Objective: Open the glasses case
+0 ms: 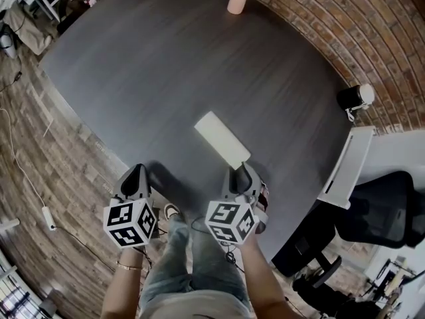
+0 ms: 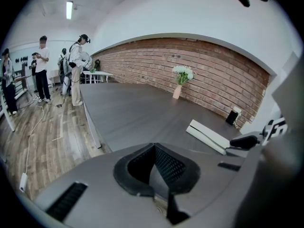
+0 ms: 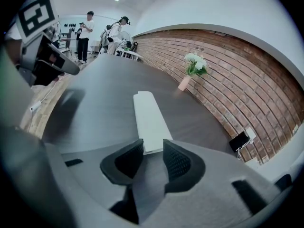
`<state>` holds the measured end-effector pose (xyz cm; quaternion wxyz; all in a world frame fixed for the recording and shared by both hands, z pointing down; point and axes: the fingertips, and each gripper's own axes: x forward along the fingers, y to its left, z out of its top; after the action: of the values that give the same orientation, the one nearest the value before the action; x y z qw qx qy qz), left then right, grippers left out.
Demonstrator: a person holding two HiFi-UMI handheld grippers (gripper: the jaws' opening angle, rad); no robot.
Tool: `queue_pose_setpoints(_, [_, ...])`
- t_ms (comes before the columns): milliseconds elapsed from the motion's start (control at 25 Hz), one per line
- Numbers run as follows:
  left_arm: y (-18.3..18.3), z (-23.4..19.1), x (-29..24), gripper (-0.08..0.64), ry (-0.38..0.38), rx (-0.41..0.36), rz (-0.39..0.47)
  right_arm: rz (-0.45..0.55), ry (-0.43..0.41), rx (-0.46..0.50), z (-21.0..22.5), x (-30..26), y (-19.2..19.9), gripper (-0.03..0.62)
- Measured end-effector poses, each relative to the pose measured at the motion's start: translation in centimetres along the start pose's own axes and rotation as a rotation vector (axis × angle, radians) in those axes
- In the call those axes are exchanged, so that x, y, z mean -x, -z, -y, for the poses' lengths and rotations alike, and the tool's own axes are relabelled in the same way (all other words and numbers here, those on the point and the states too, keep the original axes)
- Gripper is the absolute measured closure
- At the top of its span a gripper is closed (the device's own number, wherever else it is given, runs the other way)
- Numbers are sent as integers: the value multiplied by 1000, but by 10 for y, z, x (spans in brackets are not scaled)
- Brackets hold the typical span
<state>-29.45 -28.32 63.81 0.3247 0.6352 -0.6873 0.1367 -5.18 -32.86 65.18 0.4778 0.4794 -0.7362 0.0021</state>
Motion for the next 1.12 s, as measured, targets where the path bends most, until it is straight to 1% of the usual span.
queue_pose_setpoints(160, [-5,5,2,565,5,-5,5,19,11,-24,11,6,-6,460])
queue_pose_setpoints(280, [-11,10,5,565,11,-8,12,40,30,-69,26,12,-12,461])
queue_pose_setpoints(520, [-31,27,7,565,31,-35,35,68,99,-148,67,15,-17,463])
queue_pose_setpoints(640, [-37,31,7,565,36,-52,40,75,122,-185,79,17,-16,465])
queue_pose_setpoints(840, [-38,36,7,565,40,-71,33,69,119,-235,84,17,-8,466])
queue_pose_setpoints(1120, [-35,47,6,565,63,-96,23,73,117,-261,83,19,-4,466])
